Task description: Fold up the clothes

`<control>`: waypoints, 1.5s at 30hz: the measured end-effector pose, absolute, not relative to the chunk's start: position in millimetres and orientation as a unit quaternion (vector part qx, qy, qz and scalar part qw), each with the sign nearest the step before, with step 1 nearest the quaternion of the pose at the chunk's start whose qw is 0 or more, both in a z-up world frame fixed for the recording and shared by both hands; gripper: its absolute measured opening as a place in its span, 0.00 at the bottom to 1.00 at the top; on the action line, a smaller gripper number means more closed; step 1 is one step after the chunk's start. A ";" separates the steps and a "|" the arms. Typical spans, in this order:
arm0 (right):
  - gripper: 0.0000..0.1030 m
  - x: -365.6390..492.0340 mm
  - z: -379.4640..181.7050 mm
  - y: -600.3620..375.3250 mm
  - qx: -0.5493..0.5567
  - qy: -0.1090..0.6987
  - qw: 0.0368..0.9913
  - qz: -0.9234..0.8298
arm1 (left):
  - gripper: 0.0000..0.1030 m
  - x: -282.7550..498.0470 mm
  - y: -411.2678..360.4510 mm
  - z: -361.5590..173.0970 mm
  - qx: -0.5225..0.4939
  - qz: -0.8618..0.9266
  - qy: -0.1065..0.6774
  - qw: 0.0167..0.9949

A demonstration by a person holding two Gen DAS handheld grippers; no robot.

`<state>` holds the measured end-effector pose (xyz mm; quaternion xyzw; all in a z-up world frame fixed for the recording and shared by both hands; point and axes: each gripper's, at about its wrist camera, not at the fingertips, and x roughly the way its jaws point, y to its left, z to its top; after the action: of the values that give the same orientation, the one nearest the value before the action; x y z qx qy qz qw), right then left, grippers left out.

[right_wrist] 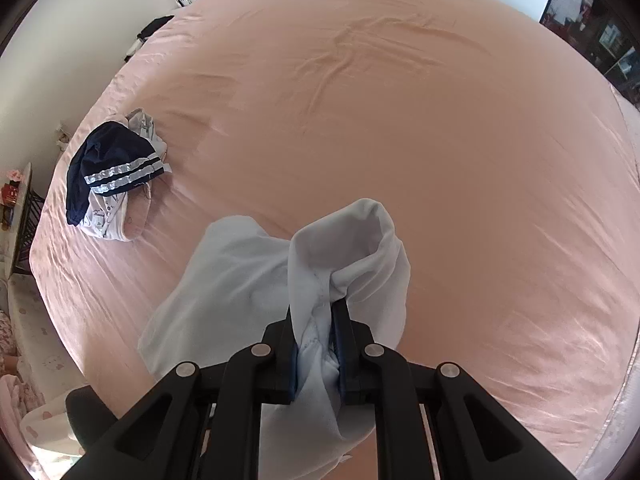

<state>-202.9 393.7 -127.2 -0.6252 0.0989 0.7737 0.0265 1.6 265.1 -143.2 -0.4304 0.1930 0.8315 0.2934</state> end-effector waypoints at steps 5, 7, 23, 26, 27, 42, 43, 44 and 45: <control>0.11 -231.0 -146.4 355.3 -0.632 0.089 0.011 0.769 | 0.19 -19.4 233.6 -153.9 -0.456 0.836 0.176 0.248; 0.12 -238.6 -154.0 337.9 -0.637 0.073 0.009 0.767 | 0.20 -26.7 225.7 -160.7 -0.469 0.836 0.174 0.227; 0.65 -211.2 -104.1 313.9 -0.545 0.097 -0.052 0.831 | 0.70 -29.2 197.9 -151.3 -0.485 0.838 0.206 0.138; 0.66 -189.0 -82.6 326.3 -0.510 0.103 -0.040 0.853 | 0.70 -28.4 192.2 -145.8 -0.479 0.840 0.211 0.145; 0.66 -180.9 -77.9 332.5 -0.500 0.108 -0.034 0.858 | 0.70 -29.4 190.7 -142.7 -0.478 0.840 0.209 0.150; 0.69 -76.8 -109.5 420.3 -0.457 0.201 0.040 0.865 | 0.70 -52.5 196.0 -115.8 -0.437 0.842 0.272 0.163; 0.69 -74.1 -111.5 420.0 -0.455 0.202 0.037 0.867 | 0.70 -54.3 198.1 -114.5 -0.435 0.841 0.274 0.167; 0.69 -71.1 -113.6 418.7 -0.455 0.200 0.032 0.867 | 0.70 -56.8 200.4 -112.9 -0.434 0.841 0.274 0.173; 0.69 -68.1 -115.8 417.0 -0.455 0.198 0.026 0.868 | 0.70 -58.9 202.6 -111.1 -0.433 0.840 0.270 0.182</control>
<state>-68.1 417.0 -115.8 -0.4554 0.1978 0.8676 0.0263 -58.9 202.6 -111.1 -0.4333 0.2703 0.8402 0.1822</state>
